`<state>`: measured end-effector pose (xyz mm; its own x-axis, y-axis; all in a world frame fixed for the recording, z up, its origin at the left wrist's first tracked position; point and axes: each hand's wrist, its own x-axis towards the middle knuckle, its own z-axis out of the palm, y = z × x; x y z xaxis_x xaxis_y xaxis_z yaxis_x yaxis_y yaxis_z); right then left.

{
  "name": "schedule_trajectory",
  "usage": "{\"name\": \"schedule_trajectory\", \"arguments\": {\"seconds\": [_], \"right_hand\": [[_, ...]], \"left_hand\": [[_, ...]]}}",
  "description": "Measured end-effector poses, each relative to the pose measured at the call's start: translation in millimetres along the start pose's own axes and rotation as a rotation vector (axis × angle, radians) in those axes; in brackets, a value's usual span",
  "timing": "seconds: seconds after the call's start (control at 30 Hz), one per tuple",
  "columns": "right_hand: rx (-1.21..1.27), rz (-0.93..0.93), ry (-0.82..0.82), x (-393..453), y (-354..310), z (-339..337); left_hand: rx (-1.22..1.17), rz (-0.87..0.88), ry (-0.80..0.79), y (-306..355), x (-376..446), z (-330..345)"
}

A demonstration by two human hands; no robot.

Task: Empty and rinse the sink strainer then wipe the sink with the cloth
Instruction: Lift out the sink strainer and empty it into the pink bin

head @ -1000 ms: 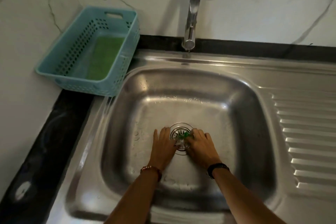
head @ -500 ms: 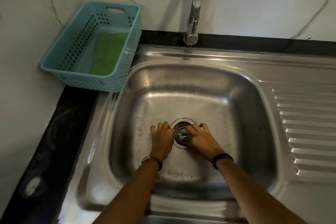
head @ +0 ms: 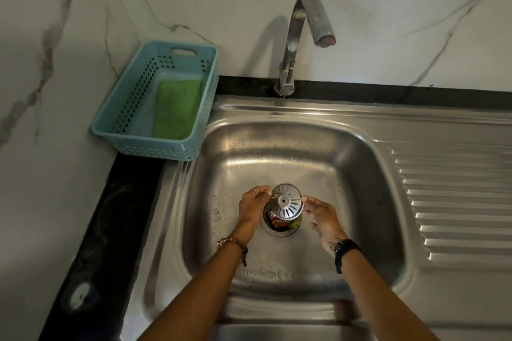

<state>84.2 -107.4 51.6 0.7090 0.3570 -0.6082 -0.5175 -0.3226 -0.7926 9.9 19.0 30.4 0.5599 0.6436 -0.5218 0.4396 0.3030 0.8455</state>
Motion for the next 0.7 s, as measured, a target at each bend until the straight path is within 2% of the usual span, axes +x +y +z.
{"name": "schedule_trajectory", "arguments": {"seconds": [0.1,0.17,0.33,0.43,0.5,0.7], "right_hand": [[0.041,0.076,0.018,-10,-4,1],[0.082,0.027,-0.004,-19,-7,2],[0.011,-0.37,-0.101,-49,-14,-5],[-0.006,-0.481,-0.094,-64,-15,-16],[0.019,-0.497,-0.039,-70,-20,-26],[0.03,-0.498,0.182,-62,-40,-70]], "left_hand": [[-0.116,-0.146,-0.08,14,-11,-3],[-0.198,-0.18,-0.082,22,-19,-7],[-0.53,-0.264,-0.097,40,-42,-20],[-0.652,-0.229,-0.144,44,-52,-23],[-0.628,-0.201,-0.196,49,-55,-18],[-0.36,-0.098,-0.336,69,-50,26]]}}
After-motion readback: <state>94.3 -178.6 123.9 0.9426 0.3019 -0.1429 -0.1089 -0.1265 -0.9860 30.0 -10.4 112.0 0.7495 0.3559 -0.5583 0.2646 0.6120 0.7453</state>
